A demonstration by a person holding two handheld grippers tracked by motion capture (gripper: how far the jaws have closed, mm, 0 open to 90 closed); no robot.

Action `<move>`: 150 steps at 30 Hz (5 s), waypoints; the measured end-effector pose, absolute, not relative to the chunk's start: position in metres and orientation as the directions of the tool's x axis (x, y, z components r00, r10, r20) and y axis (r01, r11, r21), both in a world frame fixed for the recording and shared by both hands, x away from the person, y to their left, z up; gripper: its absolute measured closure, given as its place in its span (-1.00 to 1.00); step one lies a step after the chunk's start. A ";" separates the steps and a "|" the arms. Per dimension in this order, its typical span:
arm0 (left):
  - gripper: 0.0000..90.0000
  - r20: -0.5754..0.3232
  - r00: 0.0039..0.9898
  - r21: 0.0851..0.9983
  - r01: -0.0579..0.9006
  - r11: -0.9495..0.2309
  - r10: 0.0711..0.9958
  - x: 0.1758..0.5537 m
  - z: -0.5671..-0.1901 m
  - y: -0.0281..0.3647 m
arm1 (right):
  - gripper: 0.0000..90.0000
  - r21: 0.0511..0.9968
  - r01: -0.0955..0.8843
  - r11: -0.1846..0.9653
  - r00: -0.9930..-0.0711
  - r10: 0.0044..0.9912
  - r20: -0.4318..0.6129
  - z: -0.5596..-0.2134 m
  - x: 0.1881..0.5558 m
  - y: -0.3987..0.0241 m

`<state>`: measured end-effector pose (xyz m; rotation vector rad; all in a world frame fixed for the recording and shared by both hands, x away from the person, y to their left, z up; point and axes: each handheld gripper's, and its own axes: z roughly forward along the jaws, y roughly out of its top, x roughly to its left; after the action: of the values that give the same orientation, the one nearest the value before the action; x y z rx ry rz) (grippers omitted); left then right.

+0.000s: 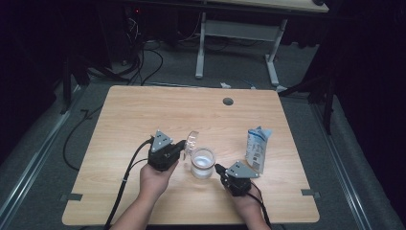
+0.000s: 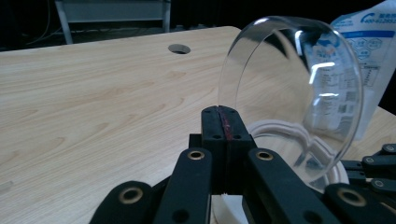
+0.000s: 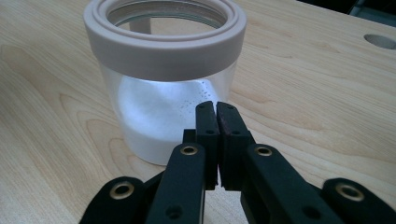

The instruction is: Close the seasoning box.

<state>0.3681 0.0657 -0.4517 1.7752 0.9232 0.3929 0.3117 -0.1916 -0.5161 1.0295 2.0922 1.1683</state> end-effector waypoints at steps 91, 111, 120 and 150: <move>-0.05 -0.090 0.487 0.867 0.468 -0.173 0.869 0.328 -0.523 0.213 | 1.00 0.877 0.317 0.360 -0.561 0.817 -0.133 -0.491 0.314 -0.168; -0.05 -0.096 0.490 0.867 0.469 -0.170 0.866 0.328 -0.523 0.214 | 0.98 0.880 0.285 0.381 -0.622 0.772 -0.134 -0.498 0.298 -0.146; -0.04 -0.095 0.492 0.868 0.467 -0.170 0.866 0.328 -0.523 0.213 | 0.98 0.881 0.280 0.382 -0.624 0.770 -0.135 -0.498 0.297 -0.145; -0.04 -0.094 0.471 0.873 0.462 -0.154 0.877 0.327 -0.522 0.220 | 0.19 0.881 0.373 0.291 -0.457 0.884 -0.099 -0.502 0.305 -0.250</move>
<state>0.3271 0.2199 -0.5220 1.7867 1.1371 0.5579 0.3050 -0.2496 -0.5023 1.1190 1.9690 1.1105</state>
